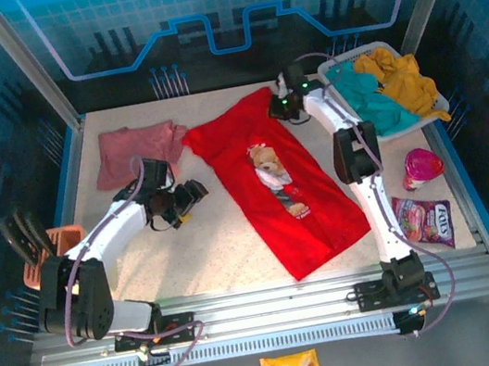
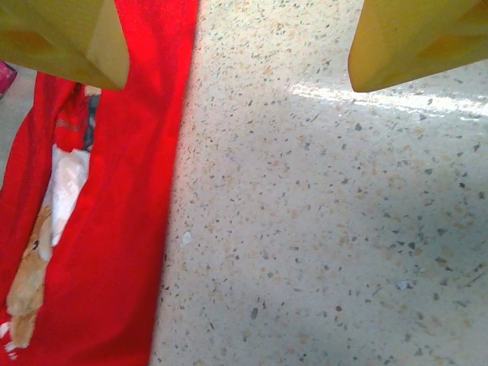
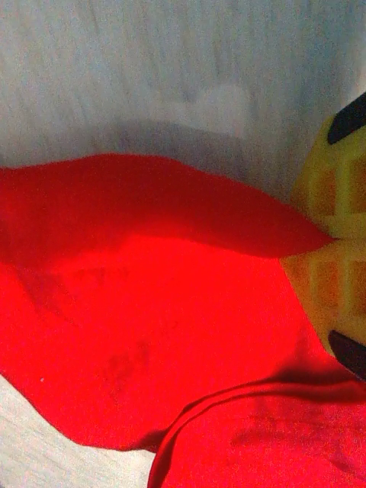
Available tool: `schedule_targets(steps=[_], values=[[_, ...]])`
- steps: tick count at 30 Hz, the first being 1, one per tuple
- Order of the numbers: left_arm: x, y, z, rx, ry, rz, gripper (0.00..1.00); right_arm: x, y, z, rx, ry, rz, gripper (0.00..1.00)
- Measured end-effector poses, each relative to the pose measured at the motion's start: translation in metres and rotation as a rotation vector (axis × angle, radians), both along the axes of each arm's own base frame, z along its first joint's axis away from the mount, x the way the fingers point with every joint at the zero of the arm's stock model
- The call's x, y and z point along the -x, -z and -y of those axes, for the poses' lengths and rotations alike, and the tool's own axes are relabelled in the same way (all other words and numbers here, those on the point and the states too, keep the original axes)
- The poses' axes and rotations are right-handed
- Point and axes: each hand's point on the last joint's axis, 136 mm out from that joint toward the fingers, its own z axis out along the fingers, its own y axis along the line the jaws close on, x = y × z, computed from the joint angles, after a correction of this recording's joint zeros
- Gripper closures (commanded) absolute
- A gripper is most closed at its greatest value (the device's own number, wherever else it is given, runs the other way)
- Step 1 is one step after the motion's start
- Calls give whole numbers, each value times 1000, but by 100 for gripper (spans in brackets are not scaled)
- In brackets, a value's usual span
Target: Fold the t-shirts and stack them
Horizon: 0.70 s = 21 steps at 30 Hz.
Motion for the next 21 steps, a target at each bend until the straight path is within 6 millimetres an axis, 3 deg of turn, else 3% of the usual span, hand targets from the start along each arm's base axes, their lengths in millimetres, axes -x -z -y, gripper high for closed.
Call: schedule_targets(steps=[3, 6, 8, 11, 13, 17, 21], values=[[1, 7, 9, -2, 27, -19, 24, -2, 2, 44, 16, 119, -30, 100], [4, 16, 27, 1, 73, -47, 29, 4, 5, 64, 17, 183, -59, 85], [6, 20, 40, 7, 103, -63, 35, 6, 5, 63, 13, 187, -63, 60], [13, 25, 62, 19, 165, -76, 36, 7, 0, 50, -2, 157, -45, 30], [20, 27, 75, 23, 207, -77, 37, 10, -11, 41, -7, 129, -27, 0], [37, 28, 102, 44, 277, -78, 37, 18, -43, 27, -7, 69, 30, 0], [69, 44, 118, 49, 316, -123, 37, 31, -93, 20, -2, 13, 119, 0]])
